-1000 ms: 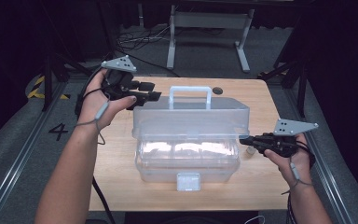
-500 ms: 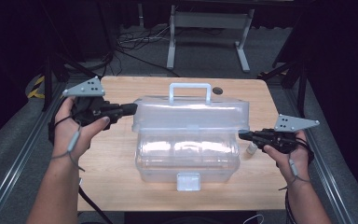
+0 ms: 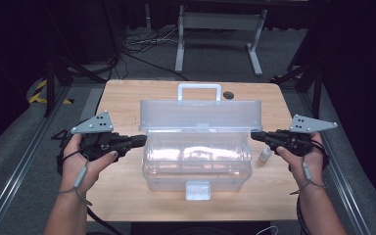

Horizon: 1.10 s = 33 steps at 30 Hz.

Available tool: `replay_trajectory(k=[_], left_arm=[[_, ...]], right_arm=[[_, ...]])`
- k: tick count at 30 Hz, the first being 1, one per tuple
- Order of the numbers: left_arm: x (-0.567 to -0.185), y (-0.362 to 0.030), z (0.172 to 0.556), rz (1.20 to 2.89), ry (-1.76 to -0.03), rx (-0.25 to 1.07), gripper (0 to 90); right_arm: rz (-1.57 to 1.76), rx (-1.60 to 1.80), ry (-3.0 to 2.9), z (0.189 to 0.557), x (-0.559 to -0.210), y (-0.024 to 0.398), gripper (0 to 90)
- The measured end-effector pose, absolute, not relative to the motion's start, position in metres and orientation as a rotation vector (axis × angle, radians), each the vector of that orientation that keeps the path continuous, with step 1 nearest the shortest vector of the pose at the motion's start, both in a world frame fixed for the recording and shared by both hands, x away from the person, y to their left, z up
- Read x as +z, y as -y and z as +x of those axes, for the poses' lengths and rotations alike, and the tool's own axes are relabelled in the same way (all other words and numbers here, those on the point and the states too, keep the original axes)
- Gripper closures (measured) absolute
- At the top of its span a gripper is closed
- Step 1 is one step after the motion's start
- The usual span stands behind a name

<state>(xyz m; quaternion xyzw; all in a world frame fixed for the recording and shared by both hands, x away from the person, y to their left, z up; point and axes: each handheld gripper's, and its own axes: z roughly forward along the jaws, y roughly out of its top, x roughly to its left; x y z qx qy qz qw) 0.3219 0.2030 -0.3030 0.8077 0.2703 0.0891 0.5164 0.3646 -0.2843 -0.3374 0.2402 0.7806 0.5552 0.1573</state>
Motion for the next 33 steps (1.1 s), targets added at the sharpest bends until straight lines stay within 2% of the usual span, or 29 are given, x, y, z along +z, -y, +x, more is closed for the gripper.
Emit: replay_trajectory(k=[10,33], left_arm=[[-0.32,-0.187,0.34,1.937,-0.728,0.264,89.9],[-0.314,-0.181,0.361,1.87,-0.783,0.375,89.7]], right_arm=[[0.705,1.607,-2.217,0.365,-0.338,0.285,90.0],[0.721,1.637,-2.169,0.376,-0.33,0.282,90.0]])
